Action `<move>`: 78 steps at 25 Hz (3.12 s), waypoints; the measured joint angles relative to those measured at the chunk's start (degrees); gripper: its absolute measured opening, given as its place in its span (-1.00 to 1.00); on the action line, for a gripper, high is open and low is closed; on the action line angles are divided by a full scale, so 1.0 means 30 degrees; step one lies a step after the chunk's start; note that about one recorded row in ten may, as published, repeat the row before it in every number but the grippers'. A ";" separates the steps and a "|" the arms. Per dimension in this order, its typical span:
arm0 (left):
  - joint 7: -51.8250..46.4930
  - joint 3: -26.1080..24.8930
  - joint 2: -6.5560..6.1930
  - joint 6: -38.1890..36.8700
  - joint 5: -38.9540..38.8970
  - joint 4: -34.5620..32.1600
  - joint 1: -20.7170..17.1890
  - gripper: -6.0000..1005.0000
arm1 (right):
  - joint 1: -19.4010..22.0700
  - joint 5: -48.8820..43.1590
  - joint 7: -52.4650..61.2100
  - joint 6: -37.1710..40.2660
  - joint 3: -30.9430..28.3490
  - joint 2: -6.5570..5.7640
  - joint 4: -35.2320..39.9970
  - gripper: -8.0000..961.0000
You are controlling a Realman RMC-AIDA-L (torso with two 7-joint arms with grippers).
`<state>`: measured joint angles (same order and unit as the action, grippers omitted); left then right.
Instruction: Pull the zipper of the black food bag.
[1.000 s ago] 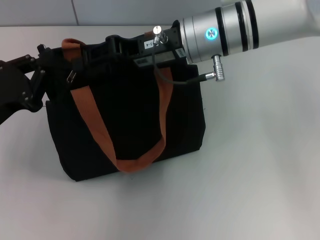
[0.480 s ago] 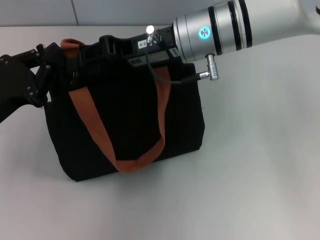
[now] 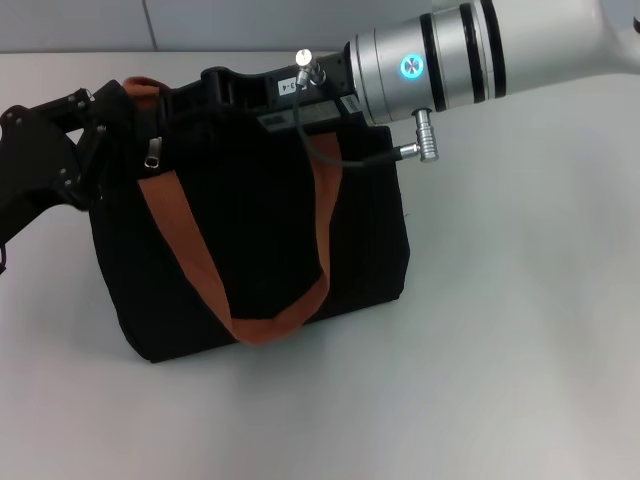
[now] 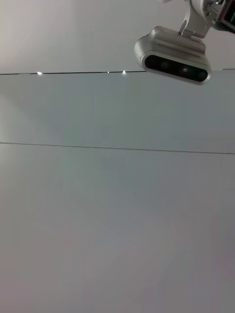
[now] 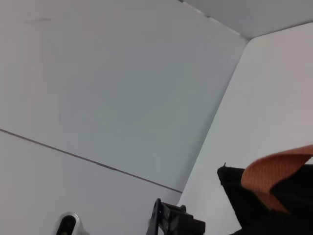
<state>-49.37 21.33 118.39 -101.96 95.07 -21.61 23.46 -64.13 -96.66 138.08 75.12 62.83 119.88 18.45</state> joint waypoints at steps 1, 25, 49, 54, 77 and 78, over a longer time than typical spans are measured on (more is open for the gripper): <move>0.0000 0.0000 0.0000 0.0000 0.0000 0.0000 0.0000 -0.95 | 0.0000 0.0000 0.0000 0.0000 0.0000 0.0000 0.0000 -0.20; -0.0110 -0.0051 0.0032 0.0051 -0.0350 0.0084 -0.0159 -0.95 | 0.0361 0.2374 -0.1186 -0.1014 0.2651 0.0001 0.0149 -0.57; -0.0122 -0.0050 -0.0029 -0.0122 -0.0373 0.0290 -0.0233 -0.95 | 0.0695 0.3305 -0.3378 -0.1499 0.3131 0.0001 0.0093 -0.98; -0.0107 -0.0051 -0.0008 -0.0198 -0.0372 0.0291 -0.0261 -0.95 | 0.0923 0.3564 -0.3317 -0.1384 0.3154 0.0002 0.0125 -0.99; -0.0106 -0.0052 0.0030 -0.0455 -0.0364 0.0289 -0.0244 -0.95 | 0.1438 0.3582 -0.3472 -0.2782 0.5309 0.0002 0.1827 -0.36; -0.0107 -0.0053 0.0029 -0.0464 -0.0365 0.0289 -0.0241 -0.95 | 0.1445 0.3604 -0.3473 -0.2810 0.5433 0.0001 0.1911 -0.36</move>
<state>-49.69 21.17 118.48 -103.36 93.97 -20.75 22.74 -59.80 -85.84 127.66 66.69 79.13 119.89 24.18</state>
